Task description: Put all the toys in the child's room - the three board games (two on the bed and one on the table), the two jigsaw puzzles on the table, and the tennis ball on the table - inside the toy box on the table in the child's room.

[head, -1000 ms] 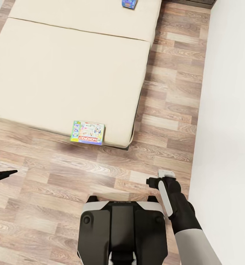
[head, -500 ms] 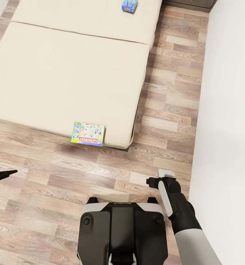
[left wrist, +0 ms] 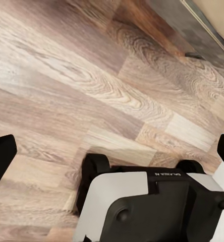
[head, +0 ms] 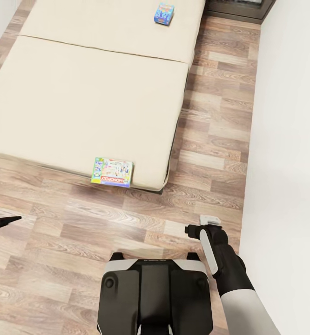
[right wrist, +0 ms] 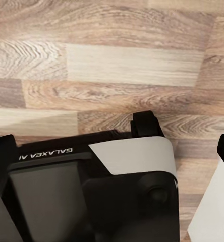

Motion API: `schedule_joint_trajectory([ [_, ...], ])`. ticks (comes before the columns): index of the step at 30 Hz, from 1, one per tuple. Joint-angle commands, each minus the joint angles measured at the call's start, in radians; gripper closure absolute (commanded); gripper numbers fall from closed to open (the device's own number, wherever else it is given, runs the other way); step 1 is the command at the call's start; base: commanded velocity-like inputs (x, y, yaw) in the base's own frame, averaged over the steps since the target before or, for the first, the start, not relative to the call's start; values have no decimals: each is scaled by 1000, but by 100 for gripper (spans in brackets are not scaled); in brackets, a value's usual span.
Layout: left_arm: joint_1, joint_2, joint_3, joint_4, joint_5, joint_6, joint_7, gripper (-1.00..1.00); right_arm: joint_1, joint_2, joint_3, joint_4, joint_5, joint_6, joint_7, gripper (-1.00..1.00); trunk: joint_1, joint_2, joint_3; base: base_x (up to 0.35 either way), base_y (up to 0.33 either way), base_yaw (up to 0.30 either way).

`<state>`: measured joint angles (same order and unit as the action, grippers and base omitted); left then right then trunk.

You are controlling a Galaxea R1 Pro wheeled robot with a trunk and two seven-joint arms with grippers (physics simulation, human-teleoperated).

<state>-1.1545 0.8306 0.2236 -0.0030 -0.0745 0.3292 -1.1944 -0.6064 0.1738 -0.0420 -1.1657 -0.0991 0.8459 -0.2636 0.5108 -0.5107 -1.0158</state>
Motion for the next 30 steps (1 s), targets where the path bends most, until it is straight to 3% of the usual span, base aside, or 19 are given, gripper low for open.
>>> schedule_joint_trajectory([
  [1, -1, -1, 8, 0, -8, 7, 9, -100, 0, 1, -1, -1, -11, 2, -8, -100, 1, -1, 1, 0, 0, 0],
  [9, -1, -23, 8, 0, -9, -24, 182, -100, 0, 1, -2, 4, -12, 1, -8, -100, 1, -1, 14, 0, 0, 0],
  [16, 9, -79, 8, 0, -25, -74, 417, -100, 0, 1, -3, 5, -13, 0, -8, -100, 1, -1, 26, 0, 0, 0],
  [19, 27, -133, 8, -4, -32, -91, 549, -100, 0, 1, -3, 11, -14, -6, -8, -100, 1, -1, 31, 0, 0, 0],
  [23, 60, -233, -16, -9, -36, -138, 752, -100, -1, 1, -5, 42, -13, -12, -8, -100, 1, -1, 37, 0, 0, 0],
  [27, 80, -302, -57, -10, -35, -167, 881, -100, 0, 1, -6, 61, -12, -13, -8, -100, 1, -1, 44, 0, 0, 0],
  [30, 99, -339, -72, -11, -35, -177, 942, -100, -1, 1, -7, 66, -12, -14, -8, -100, 1, -1, 49, 0, 0, 0],
])
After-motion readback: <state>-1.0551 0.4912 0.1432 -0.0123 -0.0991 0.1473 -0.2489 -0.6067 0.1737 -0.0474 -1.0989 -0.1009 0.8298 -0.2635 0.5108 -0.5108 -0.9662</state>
